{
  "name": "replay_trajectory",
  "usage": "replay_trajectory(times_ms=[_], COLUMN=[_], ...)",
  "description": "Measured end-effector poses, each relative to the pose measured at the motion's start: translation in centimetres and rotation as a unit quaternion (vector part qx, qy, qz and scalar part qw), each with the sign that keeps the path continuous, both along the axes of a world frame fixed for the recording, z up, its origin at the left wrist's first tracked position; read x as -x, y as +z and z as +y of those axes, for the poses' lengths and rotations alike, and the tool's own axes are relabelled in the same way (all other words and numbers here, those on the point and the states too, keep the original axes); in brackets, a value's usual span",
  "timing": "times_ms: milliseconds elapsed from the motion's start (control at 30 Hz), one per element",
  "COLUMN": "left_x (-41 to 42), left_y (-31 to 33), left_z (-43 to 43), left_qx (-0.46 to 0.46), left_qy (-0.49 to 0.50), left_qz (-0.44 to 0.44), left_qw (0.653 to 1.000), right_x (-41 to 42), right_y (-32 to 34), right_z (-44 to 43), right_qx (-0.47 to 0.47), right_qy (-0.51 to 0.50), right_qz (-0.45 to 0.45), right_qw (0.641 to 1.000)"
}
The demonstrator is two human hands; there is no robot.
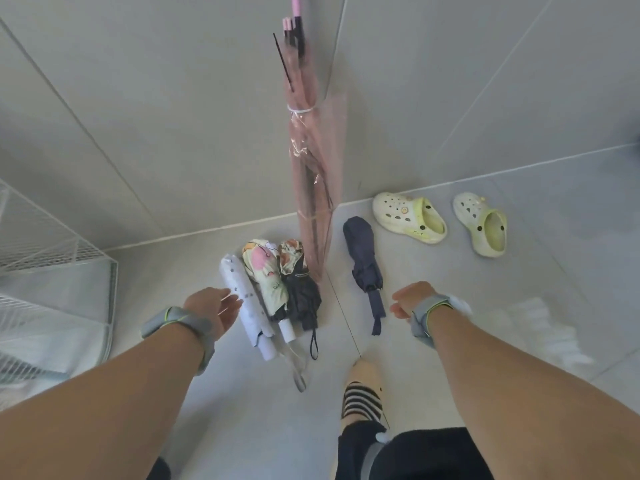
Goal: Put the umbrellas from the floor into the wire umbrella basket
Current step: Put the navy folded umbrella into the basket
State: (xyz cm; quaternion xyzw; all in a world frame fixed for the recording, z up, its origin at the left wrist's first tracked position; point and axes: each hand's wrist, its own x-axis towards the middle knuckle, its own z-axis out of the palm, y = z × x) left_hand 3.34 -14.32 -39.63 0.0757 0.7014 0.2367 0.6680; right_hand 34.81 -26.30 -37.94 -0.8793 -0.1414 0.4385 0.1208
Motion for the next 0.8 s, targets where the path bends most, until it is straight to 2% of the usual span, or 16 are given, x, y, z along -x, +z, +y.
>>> replay_trajectory(times_ms=[33,133,167,200,233,300,367,433,500,567,667,800], left_x=[-0.4,-2.0,-2.5,-3.0,-3.5,-4.1,-4.5,-4.5,-4.5,-4.7,-5.2,-5.8], left_y=[-0.4,-1.3,-2.0,-2.6,-3.4,-4.7,-6.1,-7.3,-8.1,-8.9,-9.8,-11.0], left_z=[0.0,-0.1,-0.2,-0.3,-0.7,-1.5,-2.2,-2.8,-2.8,-2.1,-0.7,0.6], left_qx=[0.002,-0.003,0.004,0.011,0.016,0.029,0.042,0.051,0.055,0.053,0.052,0.033], left_qy=[-0.007,-0.032,-0.039,-0.047,-0.056,-0.066,-0.067,-0.069,-0.073,-0.071,-0.075,-0.123], left_qz=[-0.015,-0.042,-0.044,-0.047,-0.049,-0.047,-0.046,-0.037,-0.027,-0.027,-0.031,-0.007], left_qw=[1.0,0.999,0.998,0.998,0.997,0.996,0.996,0.996,0.995,0.996,0.995,0.992], right_x=[-0.3,-0.5,-0.8,-0.5,-0.5,-0.9,-1.3,-1.1,-0.8,-1.4,-1.5,-1.7], right_y=[-0.7,-2.6,-3.7,-4.6,-6.0,-8.2,-10.1,-11.2,-11.0,-12.2,-12.8,-15.6], right_z=[0.2,1.5,1.7,1.7,1.8,2.0,2.4,2.2,2.7,3.0,4.0,4.6], right_qx=[0.003,0.003,0.032,0.088,0.121,0.138,0.151,0.133,0.078,0.03,0.083,0.095], right_qy=[0.002,-0.108,-0.06,0.079,0.17,0.246,0.258,0.213,0.037,-0.034,0.023,0.051], right_qz=[-0.002,0.031,0.006,-0.078,-0.139,-0.173,-0.181,-0.138,-0.06,-0.039,-0.042,-0.064], right_qw=[1.0,0.994,0.998,0.99,0.968,0.944,0.937,0.958,0.994,0.998,0.995,0.992])
